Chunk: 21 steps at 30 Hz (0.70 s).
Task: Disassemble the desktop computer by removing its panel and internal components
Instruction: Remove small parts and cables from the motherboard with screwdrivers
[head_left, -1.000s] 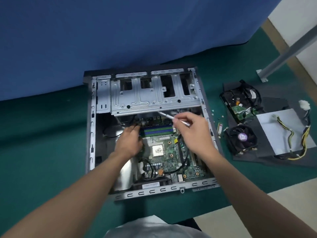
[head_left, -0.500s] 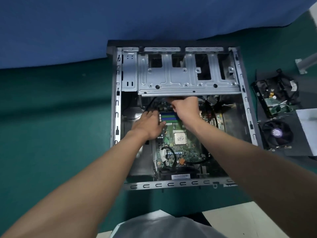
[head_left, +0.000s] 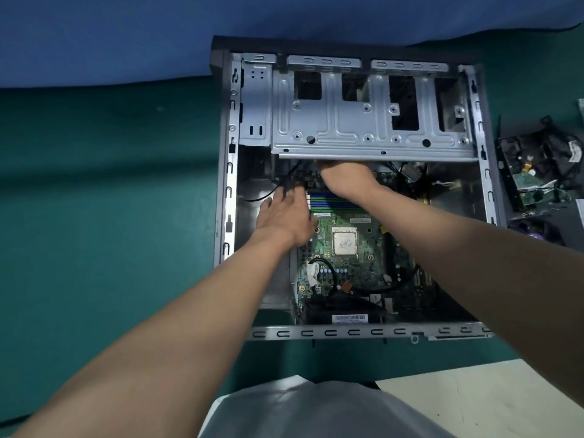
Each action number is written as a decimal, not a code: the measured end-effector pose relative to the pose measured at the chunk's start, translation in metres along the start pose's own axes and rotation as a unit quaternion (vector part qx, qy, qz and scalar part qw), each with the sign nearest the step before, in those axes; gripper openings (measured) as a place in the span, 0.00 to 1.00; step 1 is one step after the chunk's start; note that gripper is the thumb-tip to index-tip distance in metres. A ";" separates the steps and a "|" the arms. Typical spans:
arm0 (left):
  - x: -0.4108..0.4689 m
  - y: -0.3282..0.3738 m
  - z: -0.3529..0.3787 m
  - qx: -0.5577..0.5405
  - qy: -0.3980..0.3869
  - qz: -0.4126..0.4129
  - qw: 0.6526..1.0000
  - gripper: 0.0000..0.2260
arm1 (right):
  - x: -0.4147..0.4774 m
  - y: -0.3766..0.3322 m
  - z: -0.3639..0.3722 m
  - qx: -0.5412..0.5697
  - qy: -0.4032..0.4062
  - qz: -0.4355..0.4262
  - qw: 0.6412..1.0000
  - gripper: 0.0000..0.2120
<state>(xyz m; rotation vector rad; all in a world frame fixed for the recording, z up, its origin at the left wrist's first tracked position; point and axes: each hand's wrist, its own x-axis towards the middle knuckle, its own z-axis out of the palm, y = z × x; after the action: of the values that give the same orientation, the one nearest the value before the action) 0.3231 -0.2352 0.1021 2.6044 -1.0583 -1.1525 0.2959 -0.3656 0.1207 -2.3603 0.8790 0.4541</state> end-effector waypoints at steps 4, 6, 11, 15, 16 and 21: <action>-0.001 0.001 0.000 -0.004 0.002 0.004 1.000 0.26 | 0.001 -0.005 0.002 -0.020 0.029 -0.054 0.998 0.10; -0.002 0.002 -0.002 -0.004 0.004 0.003 1.000 0.26 | 0.001 -0.006 0.003 -0.035 0.033 -0.069 0.996 0.10; -0.004 0.002 -0.002 -0.006 -0.015 0.001 1.000 0.30 | 0.007 -0.006 0.005 -0.062 0.045 -0.091 0.993 0.11; -0.003 0.002 -0.002 -0.004 -0.020 0.002 1.000 0.31 | 0.009 -0.006 0.005 -0.081 0.044 -0.098 0.991 0.13; -0.003 0.003 -0.003 -0.005 -0.021 0.002 1.000 0.31 | 0.010 -0.005 0.006 -0.082 0.044 -0.096 0.991 0.13; -0.004 0.003 -0.005 -0.012 -0.025 0.000 1.000 0.32 | 0.012 -0.002 0.006 -0.069 0.042 -0.087 0.993 0.12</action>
<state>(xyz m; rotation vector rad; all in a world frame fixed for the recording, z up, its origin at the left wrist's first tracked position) 0.3222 -0.2358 0.1093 2.5701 -1.0458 -1.2289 0.3054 -0.3664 0.1114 -2.5735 0.6892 0.3580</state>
